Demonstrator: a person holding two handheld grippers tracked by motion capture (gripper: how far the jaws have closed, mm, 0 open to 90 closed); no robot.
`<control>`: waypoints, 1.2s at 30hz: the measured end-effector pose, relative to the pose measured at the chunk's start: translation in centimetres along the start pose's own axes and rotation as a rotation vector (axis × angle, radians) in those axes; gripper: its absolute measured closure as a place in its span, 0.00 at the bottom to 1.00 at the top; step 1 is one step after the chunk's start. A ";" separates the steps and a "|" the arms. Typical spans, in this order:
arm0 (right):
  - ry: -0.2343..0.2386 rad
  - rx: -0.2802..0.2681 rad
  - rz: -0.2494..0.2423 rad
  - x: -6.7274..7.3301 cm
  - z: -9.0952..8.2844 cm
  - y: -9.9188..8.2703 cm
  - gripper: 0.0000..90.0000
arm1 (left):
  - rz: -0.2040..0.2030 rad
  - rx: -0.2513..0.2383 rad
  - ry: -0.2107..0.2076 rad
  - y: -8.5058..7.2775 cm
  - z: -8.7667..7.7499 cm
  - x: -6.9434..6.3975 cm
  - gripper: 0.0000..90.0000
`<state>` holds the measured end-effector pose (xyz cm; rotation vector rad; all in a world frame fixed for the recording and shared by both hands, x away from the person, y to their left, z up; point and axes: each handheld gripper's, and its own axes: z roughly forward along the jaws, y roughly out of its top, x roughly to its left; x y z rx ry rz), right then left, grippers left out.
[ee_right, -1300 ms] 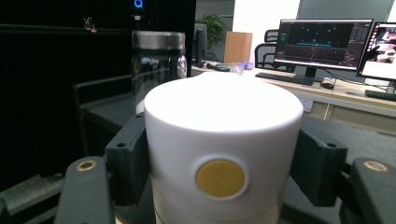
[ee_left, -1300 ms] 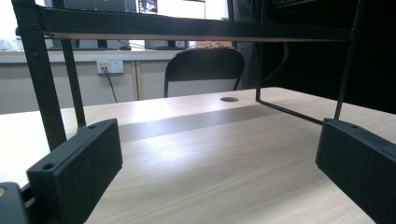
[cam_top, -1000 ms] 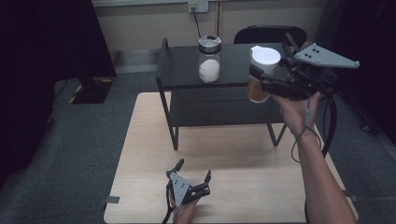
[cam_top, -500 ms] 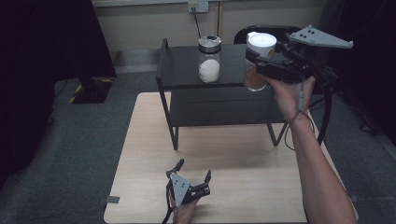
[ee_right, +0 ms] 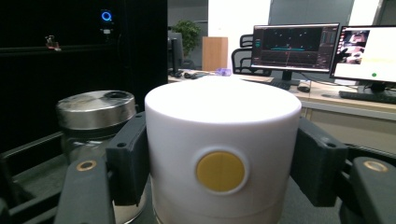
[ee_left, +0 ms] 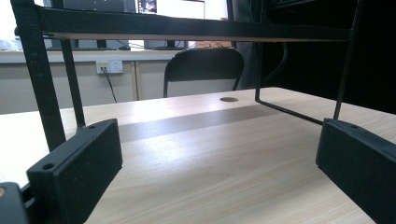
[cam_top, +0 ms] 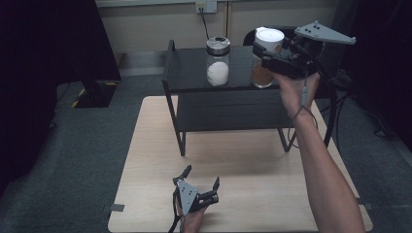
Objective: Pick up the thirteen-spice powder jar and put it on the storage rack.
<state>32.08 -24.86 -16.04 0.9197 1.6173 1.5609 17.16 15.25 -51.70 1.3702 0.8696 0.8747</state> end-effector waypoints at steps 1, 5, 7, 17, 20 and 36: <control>-0.003 -0.001 0.010 0.0 0.3 0.0 0.34 | 0.001 0.000 0.000 0.0 0.0 0.0 0.00; -0.022 -0.005 0.002 0.3 1.1 -0.1 0.34 | 0.002 0.000 0.000 0.0 0.0 0.0 0.00; -0.027 -0.014 0.005 0.4 1.3 -0.3 0.34 | 0.003 0.001 0.000 0.0 0.0 0.0 0.00; -0.041 -0.039 -0.010 1.0 1.2 -1.1 0.34 | 0.001 0.000 0.000 0.0 0.0 0.0 0.00; -0.039 -0.051 -0.004 0.9 1.1 -1.4 0.34 | 0.003 0.001 0.000 0.0 0.0 0.0 0.00; -0.041 -0.092 -0.015 1.2 1.5 -2.3 0.05 | 0.001 0.000 0.000 0.0 0.0 0.0 0.00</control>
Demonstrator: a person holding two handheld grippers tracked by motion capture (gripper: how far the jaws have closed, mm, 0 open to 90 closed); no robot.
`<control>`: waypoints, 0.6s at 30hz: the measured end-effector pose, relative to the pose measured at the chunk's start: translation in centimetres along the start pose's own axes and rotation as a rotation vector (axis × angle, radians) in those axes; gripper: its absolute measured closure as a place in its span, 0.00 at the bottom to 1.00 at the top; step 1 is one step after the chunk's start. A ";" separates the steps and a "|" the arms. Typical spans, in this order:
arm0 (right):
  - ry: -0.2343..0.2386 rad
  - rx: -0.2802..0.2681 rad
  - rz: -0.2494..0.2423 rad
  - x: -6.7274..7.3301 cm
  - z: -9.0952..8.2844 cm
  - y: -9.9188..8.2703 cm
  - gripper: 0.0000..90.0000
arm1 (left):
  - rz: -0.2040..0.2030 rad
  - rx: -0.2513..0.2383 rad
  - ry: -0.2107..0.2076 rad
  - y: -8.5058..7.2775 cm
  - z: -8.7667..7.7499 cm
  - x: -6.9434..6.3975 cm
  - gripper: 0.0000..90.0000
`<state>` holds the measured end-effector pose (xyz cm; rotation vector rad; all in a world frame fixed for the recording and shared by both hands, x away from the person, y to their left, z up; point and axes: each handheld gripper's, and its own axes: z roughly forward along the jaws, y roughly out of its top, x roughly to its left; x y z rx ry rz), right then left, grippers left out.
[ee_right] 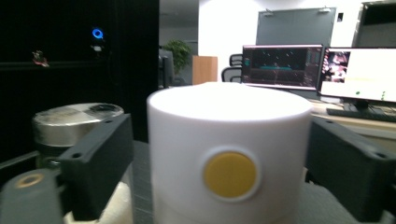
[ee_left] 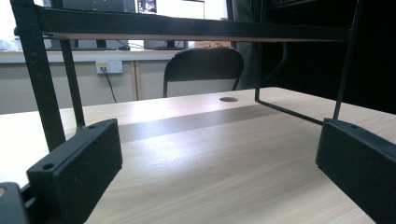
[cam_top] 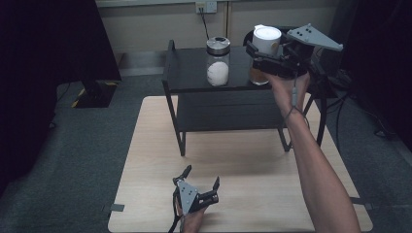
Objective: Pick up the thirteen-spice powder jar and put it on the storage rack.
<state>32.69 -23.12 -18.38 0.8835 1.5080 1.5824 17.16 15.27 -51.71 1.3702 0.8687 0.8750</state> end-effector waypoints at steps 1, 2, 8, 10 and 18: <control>-0.011 -0.005 -0.005 0.2 0.0 -0.1 0.01 | 0.000 0.000 0.000 0.0 0.0 0.0 0.00; -0.019 -0.008 -0.013 0.4 0.0 -0.1 0.00 | 0.000 0.000 0.000 0.0 0.0 0.0 0.00; 0.019 0.008 0.007 -0.4 -0.3 0.0 0.00 | 0.000 0.001 0.000 0.0 0.0 0.0 0.00; 0.019 0.001 -0.001 -0.3 -0.6 -0.3 0.00 | 0.000 0.000 0.000 0.0 0.0 0.0 0.00; 0.028 0.000 -0.002 -0.6 -2.2 -0.5 0.00 | -0.003 -0.001 0.000 0.0 0.0 0.0 0.00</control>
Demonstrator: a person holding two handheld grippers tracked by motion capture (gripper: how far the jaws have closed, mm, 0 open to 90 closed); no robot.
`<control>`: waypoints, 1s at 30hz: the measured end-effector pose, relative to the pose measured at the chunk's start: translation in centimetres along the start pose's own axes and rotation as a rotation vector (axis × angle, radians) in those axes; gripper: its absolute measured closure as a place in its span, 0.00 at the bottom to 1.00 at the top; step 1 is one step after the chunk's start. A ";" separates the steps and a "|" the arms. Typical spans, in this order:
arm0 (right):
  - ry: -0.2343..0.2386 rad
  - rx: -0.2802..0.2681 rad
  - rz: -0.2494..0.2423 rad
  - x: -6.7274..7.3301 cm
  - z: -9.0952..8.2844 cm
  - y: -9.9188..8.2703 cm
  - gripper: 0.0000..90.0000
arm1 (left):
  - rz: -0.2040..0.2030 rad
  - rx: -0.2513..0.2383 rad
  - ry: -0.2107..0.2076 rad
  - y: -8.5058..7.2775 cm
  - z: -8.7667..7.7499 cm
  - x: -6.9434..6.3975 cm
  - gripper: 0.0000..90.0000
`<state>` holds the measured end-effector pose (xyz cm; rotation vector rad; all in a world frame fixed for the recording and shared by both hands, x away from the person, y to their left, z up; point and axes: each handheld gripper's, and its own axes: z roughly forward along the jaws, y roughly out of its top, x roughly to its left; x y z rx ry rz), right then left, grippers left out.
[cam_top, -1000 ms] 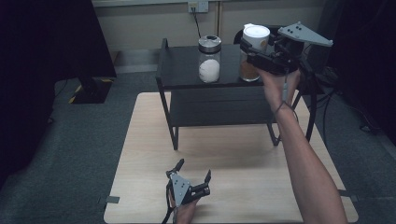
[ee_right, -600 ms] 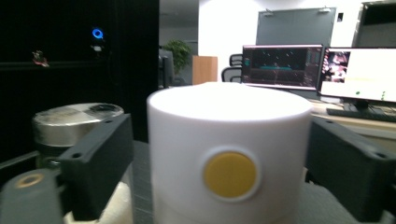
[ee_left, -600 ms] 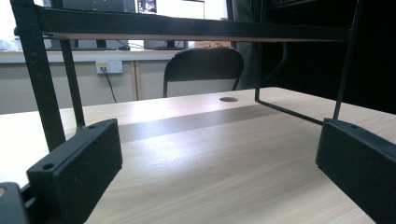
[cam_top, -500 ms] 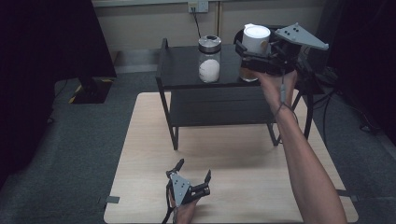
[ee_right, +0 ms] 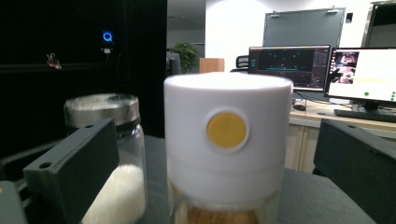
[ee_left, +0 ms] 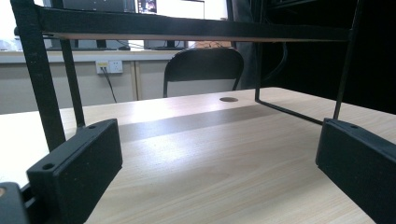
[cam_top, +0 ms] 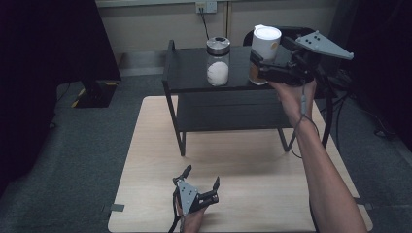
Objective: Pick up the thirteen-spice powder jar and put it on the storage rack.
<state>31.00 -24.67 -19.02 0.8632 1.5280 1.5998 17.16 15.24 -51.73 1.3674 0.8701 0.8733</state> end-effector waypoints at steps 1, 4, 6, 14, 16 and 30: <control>0.001 0.002 -0.009 0.1 -0.2 -0.1 0.00 | 0.001 0.001 0.000 0.0 0.0 0.0 0.00; 0.006 -0.011 -0.003 0.1 -0.9 -0.7 0.00 | 0.002 0.002 0.001 0.0 0.0 0.0 0.00; 0.008 -0.016 0.004 0.0 -1.3 -0.9 0.00 | 0.002 0.002 0.002 0.0 0.0 0.0 0.00; 0.017 -0.020 0.005 -0.4 -2.6 -1.6 0.00 | 0.002 0.003 0.003 0.0 0.0 0.0 0.00; 0.023 -0.019 0.005 -0.4 -2.8 -1.8 0.00 | 0.002 0.002 0.003 0.0 0.0 0.0 0.00; 0.050 -0.053 0.007 -0.3 -4.7 -3.8 0.00 | 0.001 0.002 0.003 0.0 0.0 0.0 0.00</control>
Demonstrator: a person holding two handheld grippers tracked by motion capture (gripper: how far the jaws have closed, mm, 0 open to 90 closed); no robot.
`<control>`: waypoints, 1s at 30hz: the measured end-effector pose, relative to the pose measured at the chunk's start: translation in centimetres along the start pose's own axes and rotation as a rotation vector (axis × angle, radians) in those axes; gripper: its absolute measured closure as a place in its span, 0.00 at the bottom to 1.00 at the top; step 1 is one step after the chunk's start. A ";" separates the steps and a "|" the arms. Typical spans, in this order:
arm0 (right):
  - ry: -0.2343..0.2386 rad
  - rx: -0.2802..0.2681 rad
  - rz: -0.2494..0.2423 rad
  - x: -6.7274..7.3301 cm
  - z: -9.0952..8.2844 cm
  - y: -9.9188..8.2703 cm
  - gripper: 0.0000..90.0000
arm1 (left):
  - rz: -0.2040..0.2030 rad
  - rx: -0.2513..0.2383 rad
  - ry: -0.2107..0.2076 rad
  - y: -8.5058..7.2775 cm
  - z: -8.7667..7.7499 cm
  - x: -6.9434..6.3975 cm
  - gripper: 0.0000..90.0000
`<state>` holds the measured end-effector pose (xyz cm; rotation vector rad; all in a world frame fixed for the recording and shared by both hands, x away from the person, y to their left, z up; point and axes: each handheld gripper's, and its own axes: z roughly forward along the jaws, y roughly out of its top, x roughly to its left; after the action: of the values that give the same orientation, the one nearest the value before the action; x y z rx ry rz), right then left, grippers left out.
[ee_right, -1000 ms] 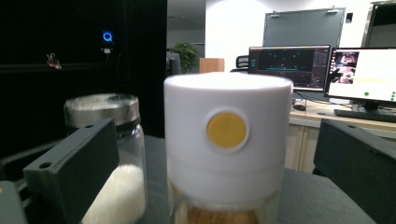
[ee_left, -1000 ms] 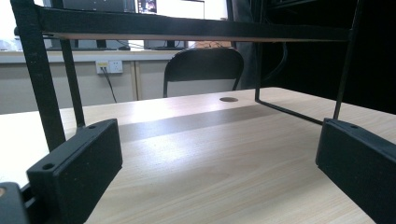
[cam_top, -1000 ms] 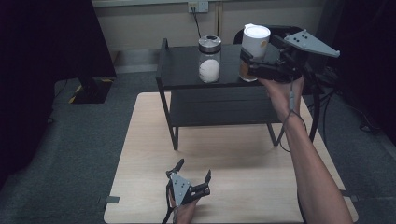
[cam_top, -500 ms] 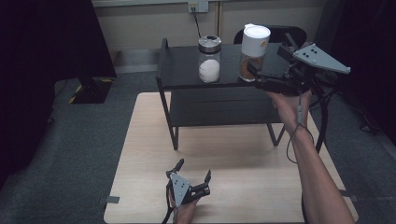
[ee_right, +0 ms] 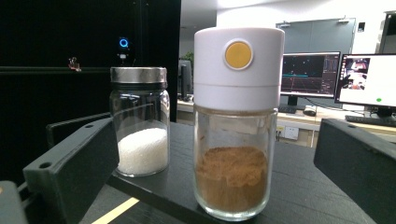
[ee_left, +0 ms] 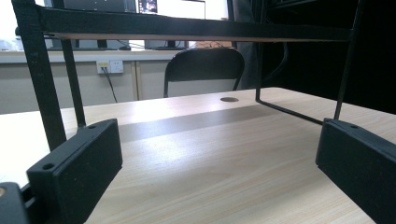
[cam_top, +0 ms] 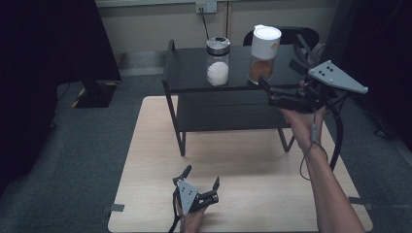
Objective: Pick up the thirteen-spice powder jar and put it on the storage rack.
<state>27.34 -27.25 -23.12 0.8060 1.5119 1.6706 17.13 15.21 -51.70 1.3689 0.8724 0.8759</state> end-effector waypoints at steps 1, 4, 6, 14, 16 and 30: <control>0.002 -0.001 -0.002 0.0 -0.2 -0.1 0.00 | 0.000 0.000 0.000 0.0 0.0 0.0 0.00; 0.005 -0.005 -0.012 0.1 -0.7 -0.5 0.00 | 0.000 0.000 0.000 0.0 0.0 0.0 0.00; 0.006 -0.002 -0.016 0.1 -1.0 -0.7 0.00 | 0.001 0.000 0.000 0.0 0.0 0.0 0.00; 0.012 -0.002 -0.030 0.1 -2.1 -1.7 0.00 | 0.001 0.000 0.000 0.0 0.0 0.0 0.00; 0.014 -0.001 -0.035 0.2 -2.4 -2.0 0.00 | 0.001 0.000 0.000 0.0 0.0 0.0 0.00; 0.028 -0.009 -0.042 0.6 -4.5 -4.2 0.00 | 0.001 0.000 0.000 0.0 0.0 0.0 0.00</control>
<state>23.67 -29.01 -27.78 0.7439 1.5295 1.6627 17.14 15.21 -51.70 1.3695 0.8725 0.8766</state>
